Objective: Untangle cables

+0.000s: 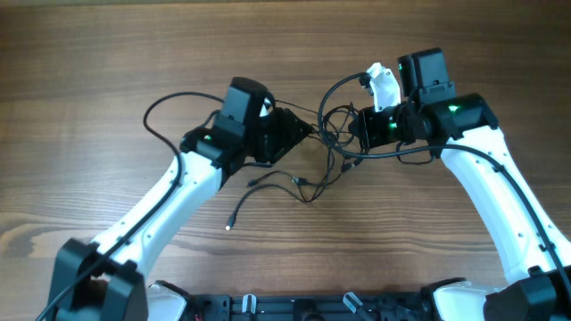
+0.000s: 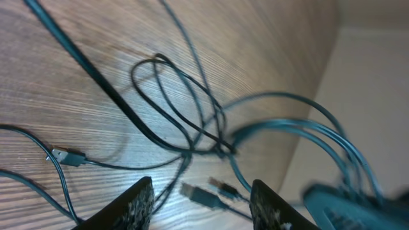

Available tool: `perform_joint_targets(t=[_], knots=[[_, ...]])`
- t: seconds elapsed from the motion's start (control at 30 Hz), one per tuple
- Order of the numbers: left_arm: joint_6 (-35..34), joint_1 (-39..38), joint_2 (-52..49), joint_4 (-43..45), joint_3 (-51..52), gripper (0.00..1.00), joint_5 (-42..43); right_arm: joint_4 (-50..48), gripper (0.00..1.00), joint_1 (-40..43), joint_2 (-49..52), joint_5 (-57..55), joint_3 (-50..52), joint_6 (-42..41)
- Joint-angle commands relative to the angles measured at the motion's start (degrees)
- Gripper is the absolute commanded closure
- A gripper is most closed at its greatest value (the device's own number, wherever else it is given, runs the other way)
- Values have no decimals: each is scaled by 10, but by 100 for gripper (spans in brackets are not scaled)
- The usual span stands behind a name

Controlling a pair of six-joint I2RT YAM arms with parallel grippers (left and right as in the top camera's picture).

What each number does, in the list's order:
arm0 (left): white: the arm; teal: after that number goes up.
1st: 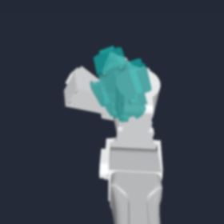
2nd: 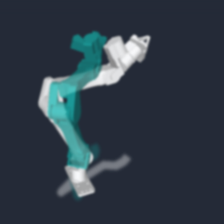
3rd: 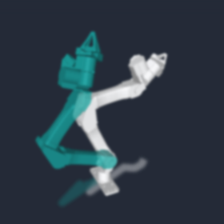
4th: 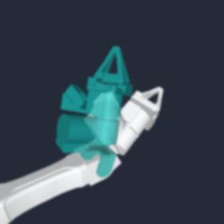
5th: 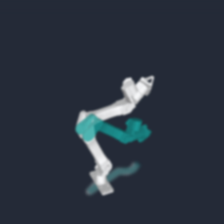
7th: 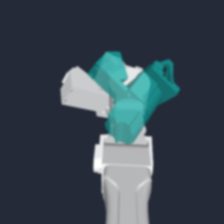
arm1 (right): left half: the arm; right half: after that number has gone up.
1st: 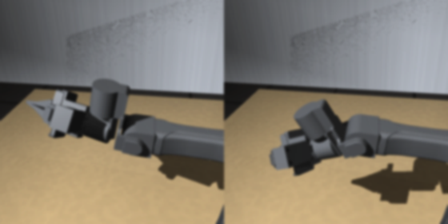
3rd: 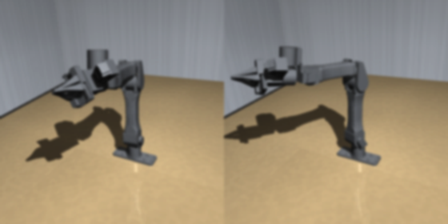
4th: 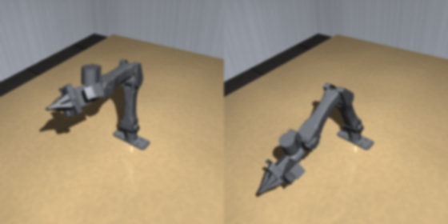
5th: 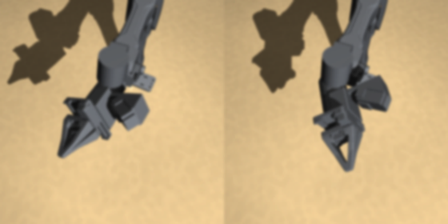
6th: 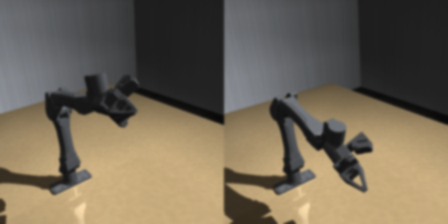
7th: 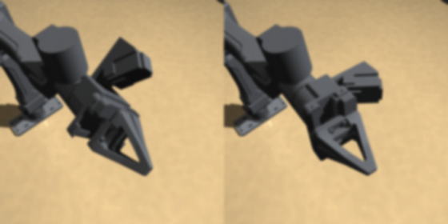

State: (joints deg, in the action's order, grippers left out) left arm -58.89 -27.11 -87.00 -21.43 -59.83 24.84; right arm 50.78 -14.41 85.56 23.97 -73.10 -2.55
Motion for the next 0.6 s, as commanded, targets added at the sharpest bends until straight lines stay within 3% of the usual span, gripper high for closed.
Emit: perform_joint_targets(t=[0.0, 0.17, 0.23, 0.3, 0.37, 0.47, 0.57], knots=[[-79, -8, -43, 27, -2, 50, -39, -2, 96, 1, -1, 14, -3, -4], [-122, -8, -85, 113, -2, 55, -39, -2, 96, 1, -1, 14, -3, -4], [-138, -8, -96, 116, -2, 68, -32, -2, 96, 1, -1, 14, -3, -4], [-136, -7, -97, 116, -2, 95, -22, -2, 96, 1, -1, 14, -3, -3], [-99, 16, -94, 116, -2, 96, 19, -1, 96, 1, -1, -3, -3, -3], [-14, 114, -64, 97, -2, 96, 115, 17, 96, 1, -1, -67, -3, -6], [2, 287, -36, 100, -2, 96, 275, 26, 96, 1, -1, -77, -3, -4]])
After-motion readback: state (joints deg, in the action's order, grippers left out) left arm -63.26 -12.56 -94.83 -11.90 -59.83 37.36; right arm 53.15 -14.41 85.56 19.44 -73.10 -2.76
